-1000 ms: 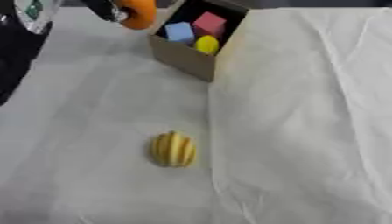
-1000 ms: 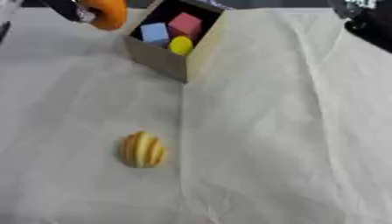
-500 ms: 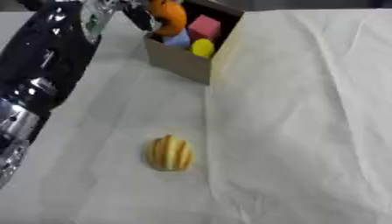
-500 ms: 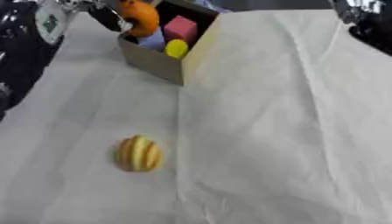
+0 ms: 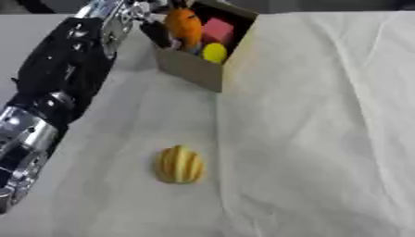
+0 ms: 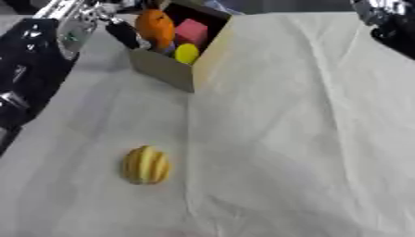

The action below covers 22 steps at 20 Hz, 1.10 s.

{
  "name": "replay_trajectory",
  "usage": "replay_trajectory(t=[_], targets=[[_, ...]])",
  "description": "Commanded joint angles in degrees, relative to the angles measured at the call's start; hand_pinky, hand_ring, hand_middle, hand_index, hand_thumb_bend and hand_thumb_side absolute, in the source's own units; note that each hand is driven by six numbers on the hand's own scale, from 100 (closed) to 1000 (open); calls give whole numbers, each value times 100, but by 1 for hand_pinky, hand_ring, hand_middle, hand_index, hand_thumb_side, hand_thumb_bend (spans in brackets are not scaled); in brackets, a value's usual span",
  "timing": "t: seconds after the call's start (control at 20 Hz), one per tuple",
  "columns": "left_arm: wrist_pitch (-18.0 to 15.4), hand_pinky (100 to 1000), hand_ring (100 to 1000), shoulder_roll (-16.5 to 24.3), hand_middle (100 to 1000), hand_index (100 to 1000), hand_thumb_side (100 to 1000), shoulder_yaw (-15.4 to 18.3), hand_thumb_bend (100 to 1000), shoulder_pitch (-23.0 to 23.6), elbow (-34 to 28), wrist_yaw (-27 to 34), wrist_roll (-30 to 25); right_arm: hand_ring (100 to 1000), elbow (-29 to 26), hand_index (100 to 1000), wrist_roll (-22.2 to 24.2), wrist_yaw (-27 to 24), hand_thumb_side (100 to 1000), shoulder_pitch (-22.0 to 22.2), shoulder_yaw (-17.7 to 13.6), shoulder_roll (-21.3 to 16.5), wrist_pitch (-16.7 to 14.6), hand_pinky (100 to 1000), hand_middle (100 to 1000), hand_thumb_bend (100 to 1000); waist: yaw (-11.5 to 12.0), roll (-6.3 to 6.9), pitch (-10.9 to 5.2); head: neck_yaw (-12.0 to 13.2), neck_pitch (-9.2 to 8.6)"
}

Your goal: Pick up objects on the table and place them in the box.

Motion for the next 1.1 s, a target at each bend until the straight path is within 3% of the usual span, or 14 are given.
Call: replay_trajectory(t=[0.05, 0.3, 0.55, 0.8, 1.1], targets=[[-85, 846, 820, 101, 828, 924, 454, 16, 631, -137, -184, 3, -40, 697, -106, 798, 9, -31, 557, -62, -37, -57, 15, 928, 649, 100, 7, -14, -163, -4, -16], [-166, 820, 778, 316, 778, 888, 430, -206, 582, -178, -877, 353, -69, 697, -106, 798, -1, -28, 557, -7, -44, -62, 20, 928, 650, 100, 89, -12, -233, -68, 62], [-52, 797, 737, 859, 728, 852, 391, -688, 530, 114, -2210, 1291, -113, 698, -106, 798, -35, -13, 557, 56, -72, -82, 20, 928, 650, 100, 184, 4, -276, -197, 112], [381, 788, 721, 1498, 709, 836, 409, -1297, 529, 592, -3611, 2429, -563, 698, -106, 798, -64, 6, 557, 95, -88, -86, 22, 928, 651, 100, 269, 11, -319, -344, 166], [1166, 778, 712, 2080, 694, 829, 450, -1939, 515, 1207, -5213, 3542, -1134, 699, -106, 798, -83, 12, 559, 117, -93, -56, 32, 928, 652, 100, 370, 29, -376, -412, 217]])
